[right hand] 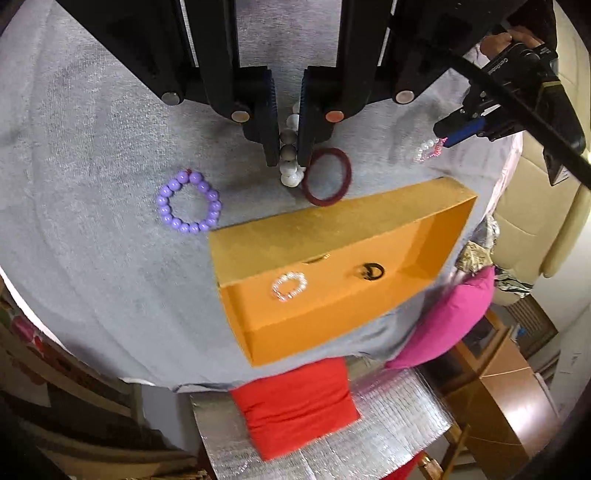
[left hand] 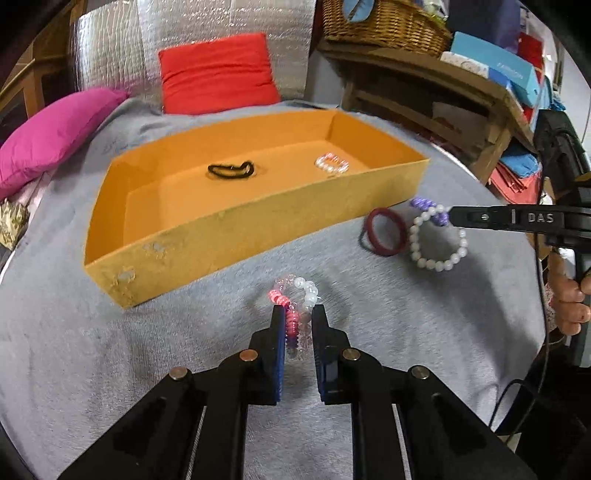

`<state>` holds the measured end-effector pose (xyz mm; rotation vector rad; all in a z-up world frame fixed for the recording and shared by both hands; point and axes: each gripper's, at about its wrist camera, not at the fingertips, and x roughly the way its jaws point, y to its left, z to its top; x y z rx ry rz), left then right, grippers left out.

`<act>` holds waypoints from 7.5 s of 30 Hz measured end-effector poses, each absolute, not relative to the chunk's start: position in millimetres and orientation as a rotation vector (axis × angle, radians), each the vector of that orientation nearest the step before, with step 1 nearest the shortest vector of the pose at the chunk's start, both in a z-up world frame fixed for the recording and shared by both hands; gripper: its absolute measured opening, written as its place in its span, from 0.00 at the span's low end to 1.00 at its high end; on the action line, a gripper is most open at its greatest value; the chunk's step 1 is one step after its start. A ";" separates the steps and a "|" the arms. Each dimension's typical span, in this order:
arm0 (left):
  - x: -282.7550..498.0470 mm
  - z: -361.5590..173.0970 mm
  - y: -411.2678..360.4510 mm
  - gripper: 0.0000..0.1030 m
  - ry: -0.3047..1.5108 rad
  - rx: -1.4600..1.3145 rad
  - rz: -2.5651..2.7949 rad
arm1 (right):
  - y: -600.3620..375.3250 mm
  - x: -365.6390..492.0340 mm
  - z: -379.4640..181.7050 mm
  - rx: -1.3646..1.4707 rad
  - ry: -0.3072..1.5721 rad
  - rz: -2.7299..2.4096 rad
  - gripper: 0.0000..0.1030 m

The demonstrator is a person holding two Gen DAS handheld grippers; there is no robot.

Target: Organize jewelry

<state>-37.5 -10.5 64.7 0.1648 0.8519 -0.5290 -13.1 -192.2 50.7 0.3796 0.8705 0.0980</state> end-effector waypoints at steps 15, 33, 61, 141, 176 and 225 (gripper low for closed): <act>-47.2 106.3 2.2 0.14 0.715 0.097 -0.521 | -178.9 -34.8 84.0 0.411 0.713 0.199 0.10; 19.0 151.4 23.8 0.14 0.632 0.009 -0.384 | -152.5 32.0 125.7 0.508 0.588 0.237 0.10; 126.5 76.8 31.2 0.14 0.879 -0.032 -0.237 | -99.8 139.3 47.5 0.567 0.829 0.229 0.10; 12.5 36.0 -121.3 0.07 0.947 0.089 -0.631 | -270.2 39.0 9.9 0.452 0.985 -0.189 0.17; 2.6 40.2 -5.5 0.29 0.978 0.180 -0.410 | -218.9 34.3 12.5 0.412 1.071 -0.035 0.20; 12.3 22.5 -18.3 0.32 0.957 0.281 -0.297 | -179.0 33.4 7.0 0.175 1.021 -0.034 0.16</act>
